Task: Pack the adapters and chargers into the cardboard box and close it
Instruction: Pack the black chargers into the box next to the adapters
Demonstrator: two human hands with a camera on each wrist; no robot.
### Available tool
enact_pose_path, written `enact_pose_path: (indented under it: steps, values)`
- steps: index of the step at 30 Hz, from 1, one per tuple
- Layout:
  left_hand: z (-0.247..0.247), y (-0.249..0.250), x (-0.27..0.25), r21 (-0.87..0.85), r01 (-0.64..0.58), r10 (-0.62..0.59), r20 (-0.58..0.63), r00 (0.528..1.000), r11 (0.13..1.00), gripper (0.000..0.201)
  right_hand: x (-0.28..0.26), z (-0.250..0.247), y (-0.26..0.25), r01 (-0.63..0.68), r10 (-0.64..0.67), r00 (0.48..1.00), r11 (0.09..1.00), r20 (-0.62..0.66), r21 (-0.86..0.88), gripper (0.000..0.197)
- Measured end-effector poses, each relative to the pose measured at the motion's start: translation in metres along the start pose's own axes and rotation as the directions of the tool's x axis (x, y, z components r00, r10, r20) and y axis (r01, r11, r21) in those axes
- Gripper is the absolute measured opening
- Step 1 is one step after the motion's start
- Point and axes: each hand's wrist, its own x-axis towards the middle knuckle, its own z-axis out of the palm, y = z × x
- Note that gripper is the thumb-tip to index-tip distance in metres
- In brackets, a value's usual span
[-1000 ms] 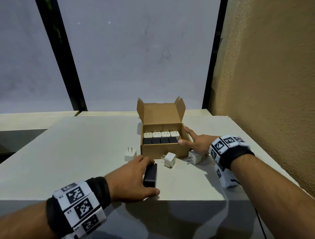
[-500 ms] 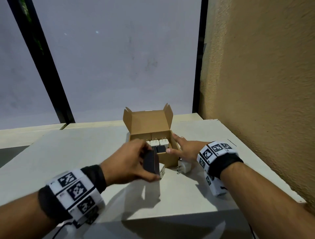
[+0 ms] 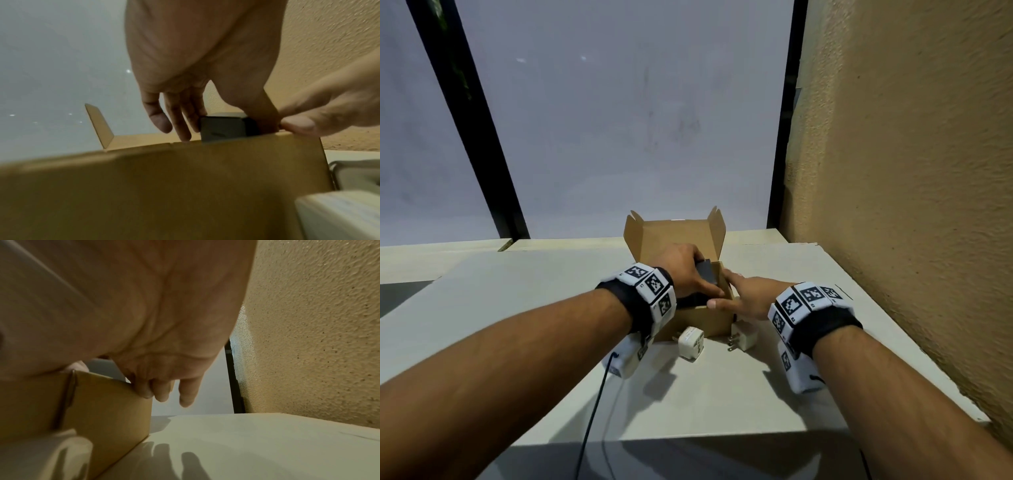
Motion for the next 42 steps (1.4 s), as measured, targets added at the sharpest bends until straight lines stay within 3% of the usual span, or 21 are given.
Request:
enact_pose_path:
  steps: [13,17,28,31,36,38,42]
  values:
    - [0.013,0.001,0.014,0.115,-0.011,-0.013,0.200,0.980,0.993,0.050,0.008,0.001,0.006,0.001,-0.001,1.000,1.000,-0.002,0.003,0.095]
    - [0.019,-0.001,0.012,0.197,-0.081,0.027,0.263,0.964,0.977,0.034,0.001,-0.001,0.002,0.009,-0.009,1.000,1.000,-0.001,-0.026,0.092]
    - [0.012,-0.010,-0.016,0.403,-0.273,0.134,0.340,0.931,0.873,0.042,-0.003,-0.005,-0.003,-0.010,0.011,1.000,0.999,0.023,-0.035,0.079]
    - [0.005,-0.016,-0.029,0.342,-0.289,0.183,0.311,0.933,0.894,0.039,-0.003,-0.004,-0.004,-0.039,0.042,0.999,0.997,0.032,-0.062,0.086]
    - [-0.020,-0.044,-0.055,0.162,-0.304,0.282,0.143,0.949,0.939,0.046,-0.001,-0.004,-0.003,-0.087,0.090,0.995,0.994,0.053,-0.062,0.088]
    - [-0.031,-0.066,-0.069,0.145,-0.259,0.241,0.127,0.962,0.955,0.050,0.001,-0.004,-0.001,-0.095,0.099,0.993,0.993,0.064,-0.063,0.089]
    - [-0.043,-0.107,-0.096,0.197,-0.071,0.042,0.147,0.988,0.978,0.067,0.002,-0.003,0.000,-0.085,0.088,0.994,0.995,0.059,-0.054,0.090]
